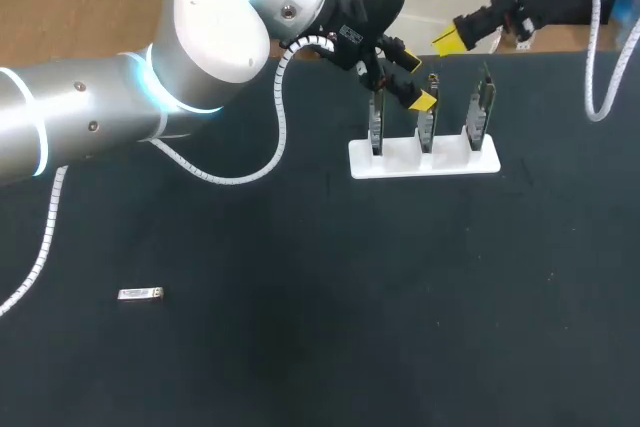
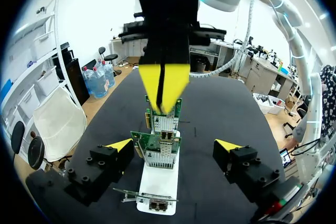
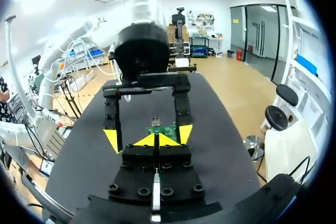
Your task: Pick up the optical module with the left hand, and insert it into the network port with the right hand.
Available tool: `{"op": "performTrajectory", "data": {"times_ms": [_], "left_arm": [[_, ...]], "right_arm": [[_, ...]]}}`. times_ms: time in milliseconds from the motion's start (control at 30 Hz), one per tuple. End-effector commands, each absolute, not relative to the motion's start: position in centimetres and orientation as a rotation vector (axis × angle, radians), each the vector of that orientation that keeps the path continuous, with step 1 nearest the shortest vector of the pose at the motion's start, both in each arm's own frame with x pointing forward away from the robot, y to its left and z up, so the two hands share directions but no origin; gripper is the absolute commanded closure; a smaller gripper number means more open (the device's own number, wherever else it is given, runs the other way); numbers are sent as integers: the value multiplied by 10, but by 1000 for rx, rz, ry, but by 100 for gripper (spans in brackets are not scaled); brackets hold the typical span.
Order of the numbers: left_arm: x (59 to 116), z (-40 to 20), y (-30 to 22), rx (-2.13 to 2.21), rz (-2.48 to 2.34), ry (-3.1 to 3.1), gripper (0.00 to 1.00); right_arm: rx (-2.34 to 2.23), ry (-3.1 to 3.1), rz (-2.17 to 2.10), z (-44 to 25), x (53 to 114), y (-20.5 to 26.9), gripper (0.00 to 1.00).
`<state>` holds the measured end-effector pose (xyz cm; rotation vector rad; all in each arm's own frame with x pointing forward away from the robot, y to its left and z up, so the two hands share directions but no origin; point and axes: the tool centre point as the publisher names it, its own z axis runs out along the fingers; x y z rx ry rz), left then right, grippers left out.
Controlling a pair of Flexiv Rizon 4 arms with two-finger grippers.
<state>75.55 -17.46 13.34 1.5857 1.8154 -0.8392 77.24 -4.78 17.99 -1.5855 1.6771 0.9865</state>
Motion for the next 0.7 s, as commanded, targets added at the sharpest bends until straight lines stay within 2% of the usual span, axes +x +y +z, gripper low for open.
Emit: {"op": "performTrajectory", "data": {"times_ms": [33, 333, 700], "left_arm": [[757, 134, -176, 1590, -839, 1821, 0], [757, 134, -176, 1590, -839, 1821, 0], [757, 134, -176, 1590, -839, 1821, 0]], "right_arm": [[-1562, 1667, 988, 188, 772, -69, 100], [-1565, 1675, 966, 195, 775, -115, 100], [-1657, 1701, 965, 186, 764, -150, 100]]}}
